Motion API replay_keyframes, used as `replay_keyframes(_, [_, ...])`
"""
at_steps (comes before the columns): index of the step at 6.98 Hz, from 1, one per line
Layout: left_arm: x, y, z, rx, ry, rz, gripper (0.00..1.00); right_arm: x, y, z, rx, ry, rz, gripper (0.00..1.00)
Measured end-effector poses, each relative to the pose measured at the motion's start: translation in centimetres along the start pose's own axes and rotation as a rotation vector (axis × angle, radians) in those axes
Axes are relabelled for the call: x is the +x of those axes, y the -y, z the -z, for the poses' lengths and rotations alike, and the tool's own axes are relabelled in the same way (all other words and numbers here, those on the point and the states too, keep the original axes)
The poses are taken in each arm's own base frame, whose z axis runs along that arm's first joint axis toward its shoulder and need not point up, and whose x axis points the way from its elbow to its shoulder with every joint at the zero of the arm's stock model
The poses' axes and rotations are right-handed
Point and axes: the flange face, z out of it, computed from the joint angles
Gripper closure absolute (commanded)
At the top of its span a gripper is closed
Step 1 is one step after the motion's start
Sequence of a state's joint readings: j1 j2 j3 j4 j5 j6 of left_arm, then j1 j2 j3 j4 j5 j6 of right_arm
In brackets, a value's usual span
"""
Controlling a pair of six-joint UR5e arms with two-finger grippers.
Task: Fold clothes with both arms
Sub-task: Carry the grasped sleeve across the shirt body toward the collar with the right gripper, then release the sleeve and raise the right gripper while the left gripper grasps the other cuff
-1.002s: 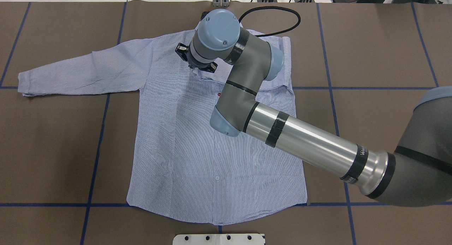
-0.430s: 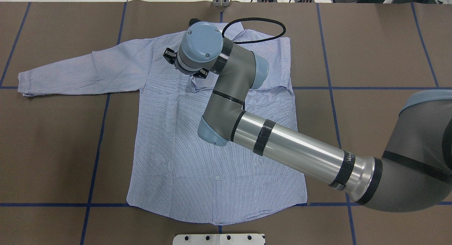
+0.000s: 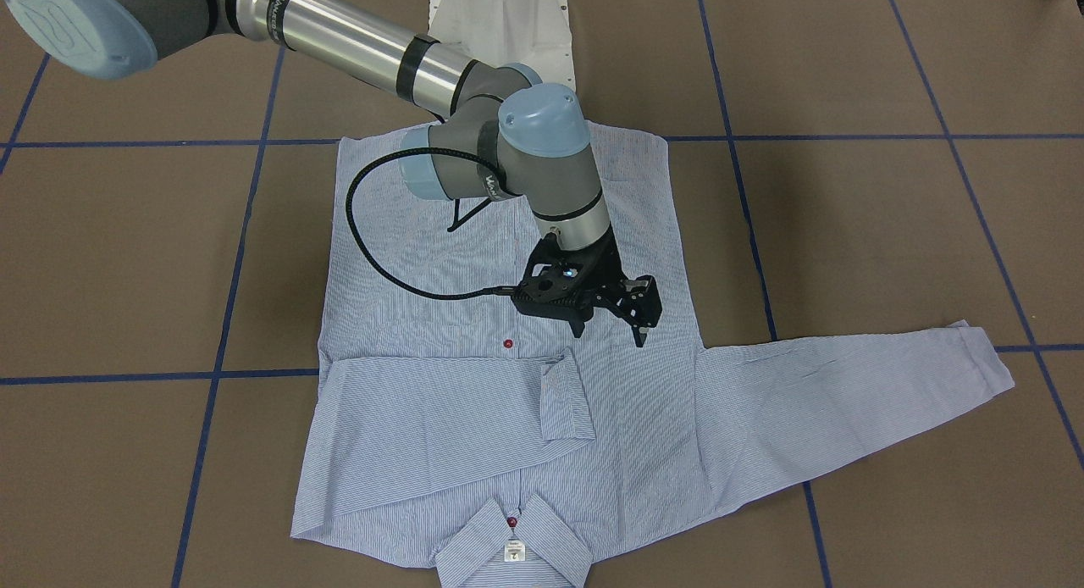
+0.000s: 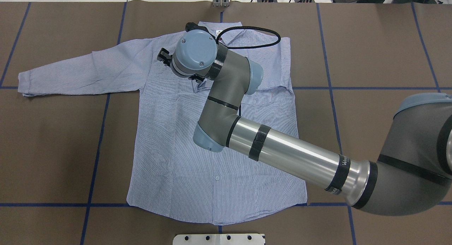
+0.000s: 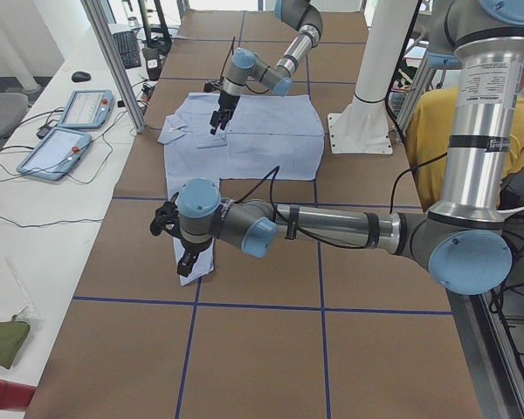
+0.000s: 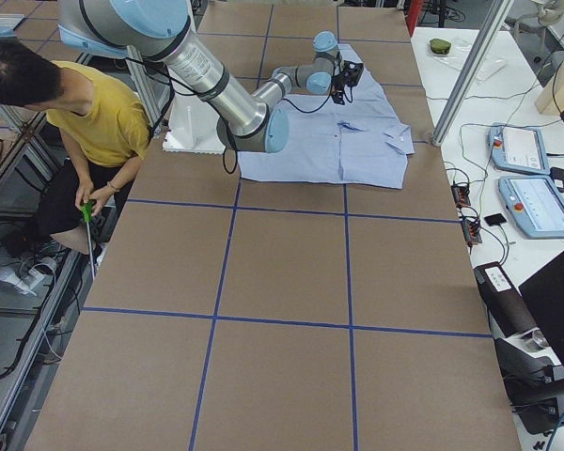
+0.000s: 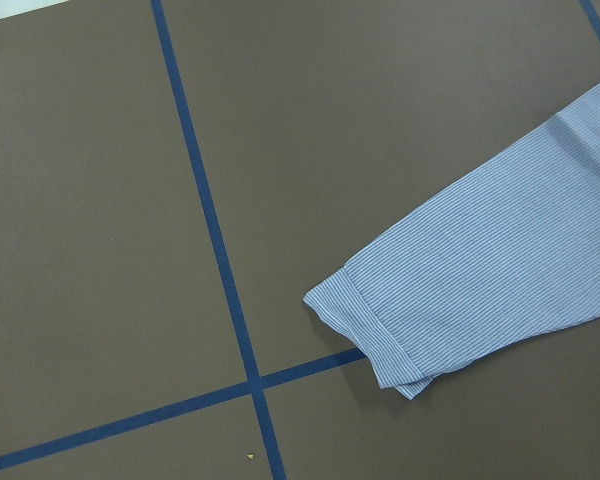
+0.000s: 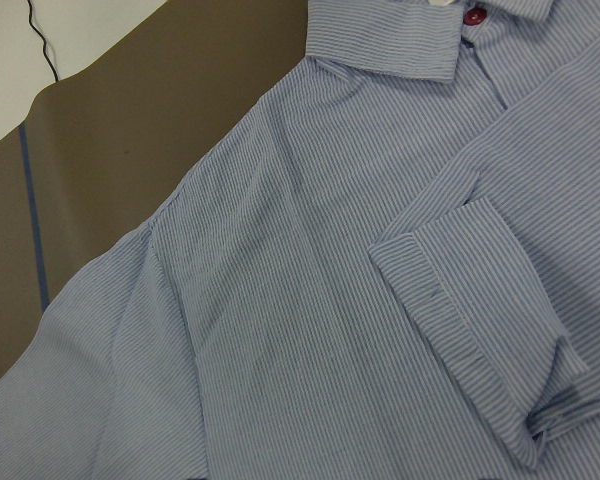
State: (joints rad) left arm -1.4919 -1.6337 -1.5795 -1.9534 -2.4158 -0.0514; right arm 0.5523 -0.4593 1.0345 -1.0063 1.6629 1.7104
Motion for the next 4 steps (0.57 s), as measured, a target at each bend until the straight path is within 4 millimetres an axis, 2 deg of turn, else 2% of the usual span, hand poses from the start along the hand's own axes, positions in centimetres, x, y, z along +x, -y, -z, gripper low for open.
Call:
replay_keyframes(2, [4.0, 1.0, -2.4, 0.037, -0.054, 0.036, 0.01, -0.8, -0.3, 1.1, -0.019, 0.020, -0.040, 0.00])
replay_keyframes(3, [6.1, 1.5, -4.1, 0.035, -0.080, 0.101, 0.01, -1.2, -0.3, 2.6, -0.050, 0.026, -0.062, 0.00])
replay_keyframes(4, [8.5, 2.4, -6.4, 0.007, -0.104, 0.172, 0.01, -0.5, 0.7, 5.2, -0.089, 0.013, -0.081, 0.00])
